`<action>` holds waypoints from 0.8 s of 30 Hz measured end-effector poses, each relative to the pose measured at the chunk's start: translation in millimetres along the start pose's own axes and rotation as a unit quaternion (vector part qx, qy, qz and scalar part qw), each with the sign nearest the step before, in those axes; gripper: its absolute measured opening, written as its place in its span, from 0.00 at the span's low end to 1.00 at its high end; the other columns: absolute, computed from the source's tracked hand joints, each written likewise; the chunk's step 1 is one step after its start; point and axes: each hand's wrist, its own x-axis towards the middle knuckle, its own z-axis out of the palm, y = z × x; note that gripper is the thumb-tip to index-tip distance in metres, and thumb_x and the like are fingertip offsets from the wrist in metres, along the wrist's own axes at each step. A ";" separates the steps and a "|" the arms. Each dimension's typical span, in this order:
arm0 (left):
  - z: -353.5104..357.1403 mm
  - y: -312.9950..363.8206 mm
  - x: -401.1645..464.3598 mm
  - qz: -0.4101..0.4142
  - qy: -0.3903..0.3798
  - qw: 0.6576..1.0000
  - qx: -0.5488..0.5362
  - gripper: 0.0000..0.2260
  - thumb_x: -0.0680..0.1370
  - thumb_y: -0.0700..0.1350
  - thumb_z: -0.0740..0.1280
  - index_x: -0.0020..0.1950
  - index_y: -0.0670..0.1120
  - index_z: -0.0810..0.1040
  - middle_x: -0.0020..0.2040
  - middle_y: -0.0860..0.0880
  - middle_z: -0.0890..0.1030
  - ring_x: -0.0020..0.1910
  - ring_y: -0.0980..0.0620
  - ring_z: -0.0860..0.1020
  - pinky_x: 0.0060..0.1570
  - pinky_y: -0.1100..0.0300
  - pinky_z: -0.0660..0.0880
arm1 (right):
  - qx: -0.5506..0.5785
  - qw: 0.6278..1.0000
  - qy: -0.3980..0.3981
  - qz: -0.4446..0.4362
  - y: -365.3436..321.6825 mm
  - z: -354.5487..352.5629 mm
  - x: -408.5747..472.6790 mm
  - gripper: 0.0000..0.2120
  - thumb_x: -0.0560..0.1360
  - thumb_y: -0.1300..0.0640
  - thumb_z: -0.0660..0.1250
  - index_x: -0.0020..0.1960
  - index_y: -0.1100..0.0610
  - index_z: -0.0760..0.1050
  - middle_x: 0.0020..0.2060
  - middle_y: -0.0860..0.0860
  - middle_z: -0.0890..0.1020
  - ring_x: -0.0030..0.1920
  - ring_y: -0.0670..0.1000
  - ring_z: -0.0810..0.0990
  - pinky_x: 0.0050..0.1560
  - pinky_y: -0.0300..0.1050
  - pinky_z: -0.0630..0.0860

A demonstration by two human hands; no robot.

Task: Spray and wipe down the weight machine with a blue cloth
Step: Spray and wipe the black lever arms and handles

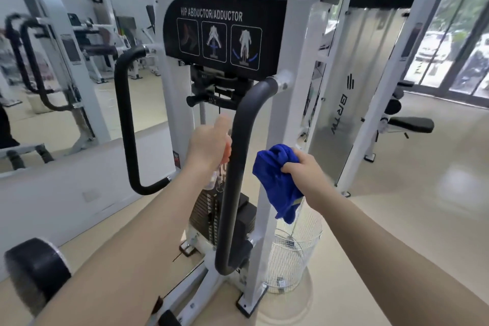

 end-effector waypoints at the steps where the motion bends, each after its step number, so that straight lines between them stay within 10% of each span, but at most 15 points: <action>1: 1.6 3.1 1.7 -0.008 0.000 1.000 0.008 0.22 0.76 0.56 0.56 0.26 0.45 0.69 0.24 0.48 0.70 0.25 0.51 0.69 0.33 0.56 0.68 | -0.005 1.000 -0.007 -0.004 -2.4 -2.3 3.1 0.13 0.71 0.68 0.59 0.52 0.58 0.76 0.42 0.58 0.80 0.41 0.56 0.77 0.43 0.49 0.75; 19: 16.5 -13.4 9.1 -0.160 -0.014 0.987 -0.019 0.18 0.79 0.55 0.55 0.36 0.44 0.70 0.28 0.47 0.68 0.25 0.54 0.66 0.27 0.62 0.66 | 0.003 0.999 -0.038 -0.011 4.2 -10.9 14.7 0.13 0.72 0.68 0.58 0.47 0.52 0.74 0.39 0.55 0.78 0.39 0.54 0.76 0.39 0.46 0.74; 24: 11.2 -30.3 -1.9 -0.205 -0.020 0.977 -0.056 0.24 0.77 0.64 0.54 0.40 0.44 0.71 0.27 0.48 0.68 0.24 0.54 0.67 0.27 0.62 0.68 | -0.070 0.967 0.041 -0.240 -18.6 -5.7 11.4 0.15 0.72 0.69 0.59 0.53 0.53 0.75 0.48 0.54 0.77 0.48 0.52 0.74 0.51 0.50 0.73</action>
